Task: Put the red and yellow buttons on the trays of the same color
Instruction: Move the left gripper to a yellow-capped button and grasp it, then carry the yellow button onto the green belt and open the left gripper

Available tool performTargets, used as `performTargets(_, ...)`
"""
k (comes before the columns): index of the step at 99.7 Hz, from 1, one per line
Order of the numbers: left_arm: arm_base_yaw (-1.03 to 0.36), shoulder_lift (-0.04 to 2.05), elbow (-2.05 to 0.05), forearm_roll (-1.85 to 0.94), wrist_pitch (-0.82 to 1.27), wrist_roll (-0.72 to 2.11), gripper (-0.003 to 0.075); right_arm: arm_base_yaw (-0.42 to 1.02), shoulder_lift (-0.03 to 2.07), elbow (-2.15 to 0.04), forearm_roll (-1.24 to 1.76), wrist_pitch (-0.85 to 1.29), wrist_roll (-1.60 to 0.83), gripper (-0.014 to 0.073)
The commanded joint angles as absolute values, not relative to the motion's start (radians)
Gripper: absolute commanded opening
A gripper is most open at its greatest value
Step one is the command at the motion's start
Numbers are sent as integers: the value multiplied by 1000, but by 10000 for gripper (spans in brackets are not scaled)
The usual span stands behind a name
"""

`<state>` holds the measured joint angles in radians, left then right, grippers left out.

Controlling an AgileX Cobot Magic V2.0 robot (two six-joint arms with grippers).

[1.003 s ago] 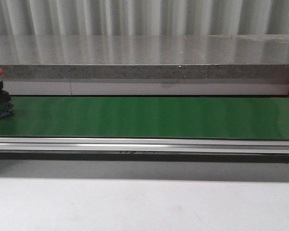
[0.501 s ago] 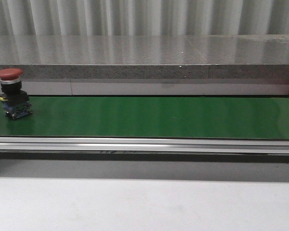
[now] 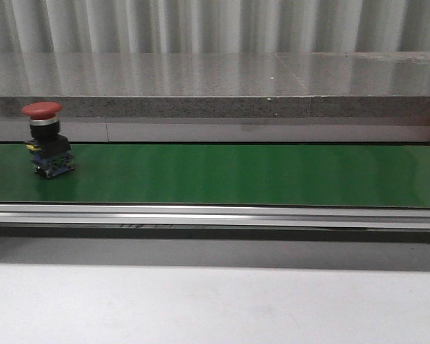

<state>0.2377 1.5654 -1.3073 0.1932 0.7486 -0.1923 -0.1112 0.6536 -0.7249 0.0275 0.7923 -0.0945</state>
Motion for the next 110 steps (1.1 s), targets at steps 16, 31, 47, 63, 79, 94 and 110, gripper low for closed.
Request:
performTargets(16, 101, 1474, -1258, 207, 745, -191, -19, -110, 649, -752, 24, 739, -102, -66)
performTargets(31, 45, 1474, -1194, 207, 682, -191, -19, -110, 649, -752, 24, 739, -102, -66)
performTargets(47, 4, 1485, -1176, 205, 639, -191, -19, -110, 649, -752, 24, 739, -102, -66)
performTargets(63, -5, 1524, -1176, 205, 635, -191, -19, -110, 649, -752, 24, 739, -102, -66)
performTargets(79, -5, 1558, -1176, 205, 635, -191, -18, -110, 649, -752, 24, 739, -102, -66)
performTargets(94, -5, 1560, -1176, 203, 637, -191, -4, -110, 649, -752, 24, 739, -102, -66)
performTargets(110, -5, 1560, -1176, 168, 639, -160, 227, -110, 649, -752, 24, 739, -102, -66)
